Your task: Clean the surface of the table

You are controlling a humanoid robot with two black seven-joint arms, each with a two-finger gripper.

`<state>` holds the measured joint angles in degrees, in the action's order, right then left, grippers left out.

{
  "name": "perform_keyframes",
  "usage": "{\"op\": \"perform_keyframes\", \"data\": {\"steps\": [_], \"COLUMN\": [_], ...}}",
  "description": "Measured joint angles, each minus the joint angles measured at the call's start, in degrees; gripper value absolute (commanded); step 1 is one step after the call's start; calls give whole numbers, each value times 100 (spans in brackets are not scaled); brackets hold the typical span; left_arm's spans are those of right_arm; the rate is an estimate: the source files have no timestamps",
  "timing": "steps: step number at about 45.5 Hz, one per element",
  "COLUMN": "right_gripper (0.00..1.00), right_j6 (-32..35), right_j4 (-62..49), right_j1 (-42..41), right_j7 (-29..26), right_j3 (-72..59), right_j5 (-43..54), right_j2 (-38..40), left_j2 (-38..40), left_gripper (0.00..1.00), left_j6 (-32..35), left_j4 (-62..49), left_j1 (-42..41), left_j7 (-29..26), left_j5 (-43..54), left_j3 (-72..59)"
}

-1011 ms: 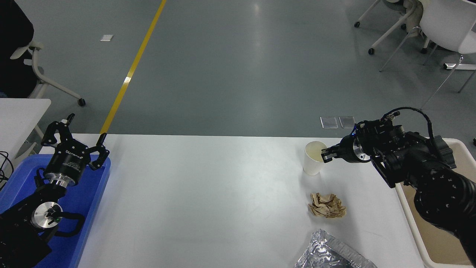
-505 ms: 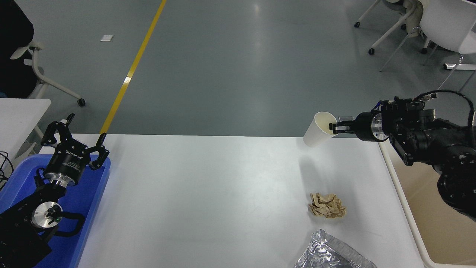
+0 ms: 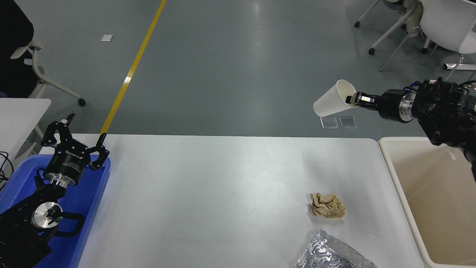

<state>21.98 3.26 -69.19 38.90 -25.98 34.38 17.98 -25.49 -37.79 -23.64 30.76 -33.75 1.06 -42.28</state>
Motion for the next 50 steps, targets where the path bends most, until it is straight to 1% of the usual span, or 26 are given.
{"op": "perform_keyframes", "data": {"steps": [11,18,36,44,50], "right_gripper": [0,0,0,0,0], "right_j6": [169,213,203,86,-58], "right_j4": [-87,-117,-519,-769,-870], "right_j1": [59,151,710,945,1093], "right_j7": [-21,-42,-150,-394,-703], "right_j3": [370,619,1553,2026,2368], "right_j5": [-701,-981,-1223,-1248,-1283], "right_j2": [296,448,749,798,827], "left_j2": [0,0,0,0,0], "left_gripper": [100,100,100,100,100], "left_j6": [0,0,0,0,0], "left_j4": [0,0,-1,0,-1], "left_j1": [0,0,0,0,0], "left_j7": [0,0,0,0,0], "left_j5": [0,0,0,0,0], "left_j3": [0,0,0,0,0]}}
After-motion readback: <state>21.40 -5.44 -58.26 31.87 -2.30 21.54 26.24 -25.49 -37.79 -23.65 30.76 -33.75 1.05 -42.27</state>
